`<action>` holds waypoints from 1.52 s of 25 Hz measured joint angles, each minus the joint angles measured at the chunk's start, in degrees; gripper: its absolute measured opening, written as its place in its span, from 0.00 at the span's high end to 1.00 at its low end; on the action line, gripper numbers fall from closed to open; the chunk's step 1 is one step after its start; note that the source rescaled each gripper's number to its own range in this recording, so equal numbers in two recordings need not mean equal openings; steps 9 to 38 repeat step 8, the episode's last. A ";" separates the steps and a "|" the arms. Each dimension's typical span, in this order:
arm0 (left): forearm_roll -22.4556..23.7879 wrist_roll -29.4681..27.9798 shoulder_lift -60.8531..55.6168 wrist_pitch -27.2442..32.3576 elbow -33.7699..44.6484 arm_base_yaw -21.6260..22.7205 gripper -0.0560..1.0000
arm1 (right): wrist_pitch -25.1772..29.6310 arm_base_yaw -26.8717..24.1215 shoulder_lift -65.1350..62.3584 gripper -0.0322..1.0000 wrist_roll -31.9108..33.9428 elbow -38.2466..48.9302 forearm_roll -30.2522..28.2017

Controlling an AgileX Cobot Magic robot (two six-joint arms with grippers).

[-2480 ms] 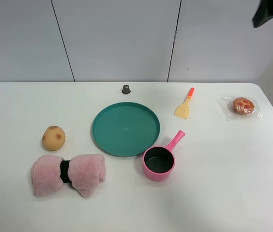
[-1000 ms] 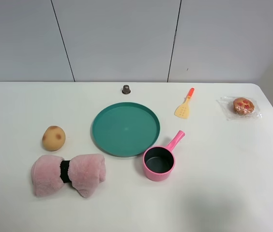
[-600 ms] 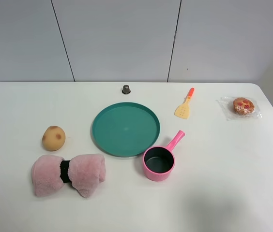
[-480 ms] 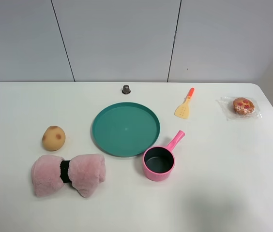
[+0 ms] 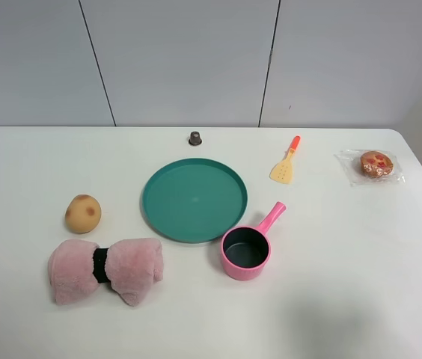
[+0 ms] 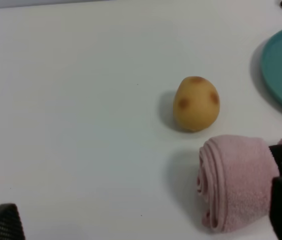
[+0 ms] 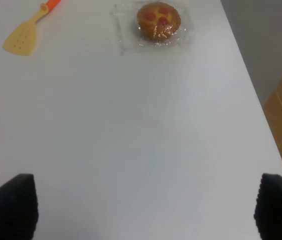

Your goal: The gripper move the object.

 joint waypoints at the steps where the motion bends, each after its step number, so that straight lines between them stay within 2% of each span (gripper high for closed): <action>1: 0.00 0.00 0.00 0.00 0.00 0.00 0.00 | 0.00 0.00 0.00 0.07 0.00 0.00 0.00; 38: 0.00 0.00 0.00 0.00 0.00 0.00 0.00 | 0.00 0.00 0.00 0.07 0.00 0.00 0.00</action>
